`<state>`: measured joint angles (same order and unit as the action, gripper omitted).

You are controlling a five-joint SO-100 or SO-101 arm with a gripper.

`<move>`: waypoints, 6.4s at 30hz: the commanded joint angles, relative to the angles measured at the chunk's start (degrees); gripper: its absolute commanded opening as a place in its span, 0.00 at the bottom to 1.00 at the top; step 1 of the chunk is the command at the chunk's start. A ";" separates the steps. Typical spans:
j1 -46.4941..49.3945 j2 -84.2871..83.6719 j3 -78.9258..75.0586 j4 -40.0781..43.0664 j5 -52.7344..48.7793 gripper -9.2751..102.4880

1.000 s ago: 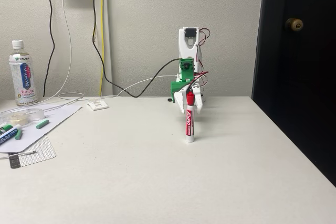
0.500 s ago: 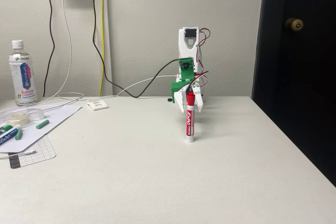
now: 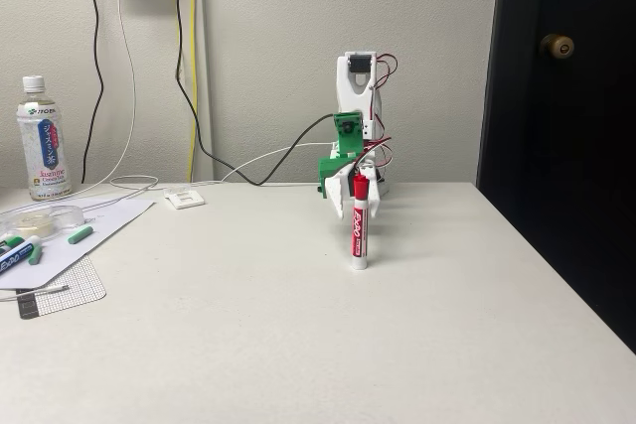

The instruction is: Pick up the red marker.

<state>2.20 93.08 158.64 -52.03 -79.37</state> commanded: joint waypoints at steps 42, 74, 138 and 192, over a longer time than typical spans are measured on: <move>-1.41 -7.29 -9.32 -0.79 0.00 0.17; -3.08 18.90 -8.61 30.85 5.63 0.08; -5.80 82.00 -8.88 91.32 78.49 0.08; -6.50 95.63 15.38 91.85 86.75 0.08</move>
<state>-4.57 188.35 174.38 39.55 8.09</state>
